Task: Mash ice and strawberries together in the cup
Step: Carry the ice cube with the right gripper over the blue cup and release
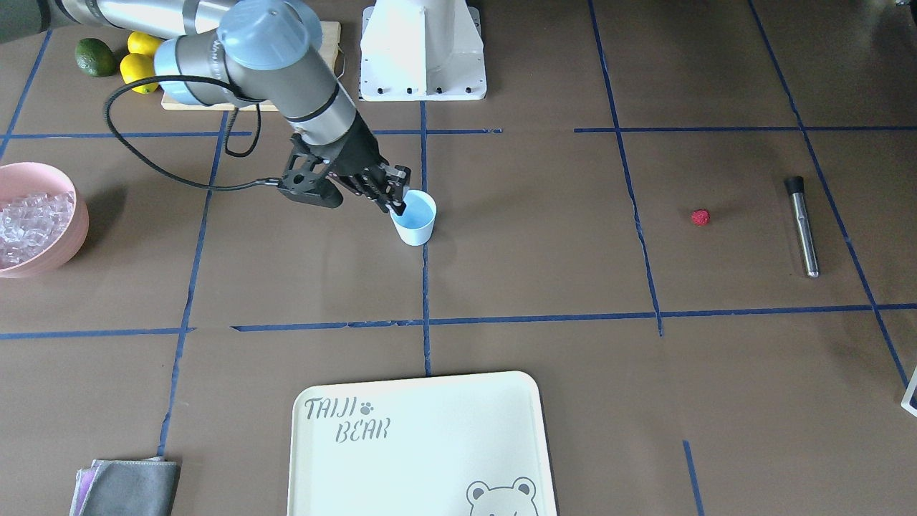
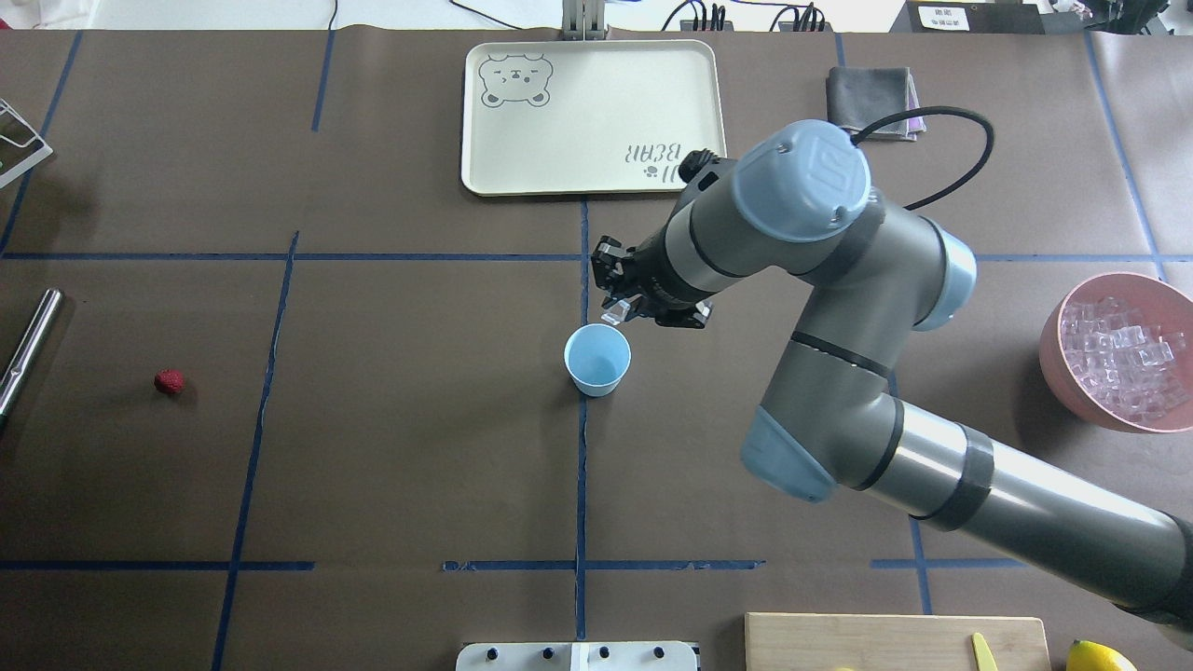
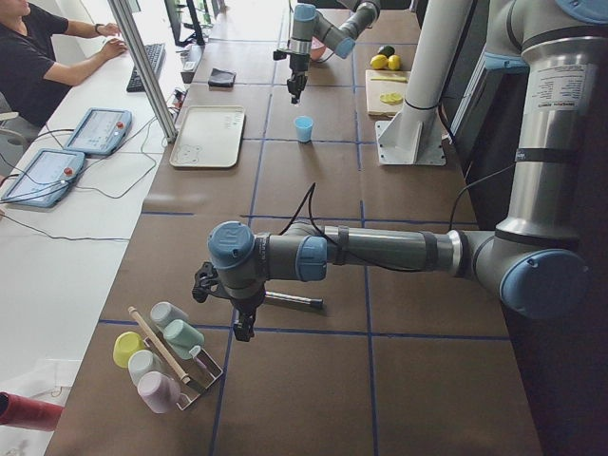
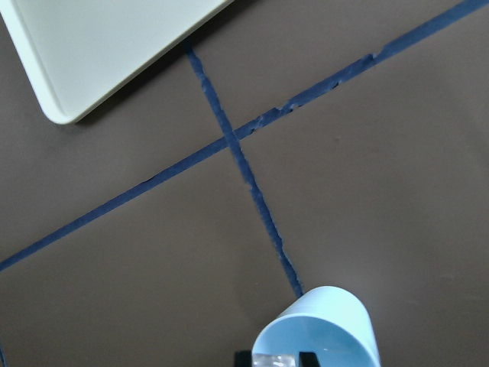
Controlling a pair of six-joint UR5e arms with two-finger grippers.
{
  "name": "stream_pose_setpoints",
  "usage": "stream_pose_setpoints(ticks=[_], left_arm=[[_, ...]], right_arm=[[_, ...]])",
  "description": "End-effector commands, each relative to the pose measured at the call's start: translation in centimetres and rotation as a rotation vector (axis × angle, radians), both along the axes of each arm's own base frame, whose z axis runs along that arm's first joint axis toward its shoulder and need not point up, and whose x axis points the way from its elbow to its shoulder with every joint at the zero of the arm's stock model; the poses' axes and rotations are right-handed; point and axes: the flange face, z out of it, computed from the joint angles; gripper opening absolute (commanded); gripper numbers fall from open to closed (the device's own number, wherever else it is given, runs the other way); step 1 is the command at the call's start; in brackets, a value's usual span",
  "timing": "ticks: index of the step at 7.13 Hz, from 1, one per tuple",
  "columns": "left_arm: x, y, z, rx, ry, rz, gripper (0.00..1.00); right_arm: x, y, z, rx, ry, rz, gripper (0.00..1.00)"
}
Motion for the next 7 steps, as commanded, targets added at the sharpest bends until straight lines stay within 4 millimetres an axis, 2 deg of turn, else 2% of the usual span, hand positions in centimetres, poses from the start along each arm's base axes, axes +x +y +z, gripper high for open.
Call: stream_pose_setpoints(ticks=[1,4,5,6,7], left_arm=[[0.0,0.2,0.2,-0.002,-0.001,0.001,1.00],[0.0,0.3,0.2,-0.005,0.001,0.000,1.00],[0.0,0.3,0.2,-0.005,0.001,0.000,1.00],[0.0,0.3,0.2,-0.005,0.001,0.000,1.00],[0.0,0.3,0.2,-0.005,0.001,0.000,1.00]], right_arm=[[-3.0,1.2,-0.7,-0.008,0.012,0.010,0.01],[-1.0,2.4,0.4,-0.040,0.071,0.005,0.01],[-1.6,3.0,0.3,-0.040,0.074,-0.001,0.02],[-2.1,3.3,0.4,-0.036,0.080,-0.003,0.23],[-2.2,3.3,0.3,-0.035,0.078,-0.003,0.62]])
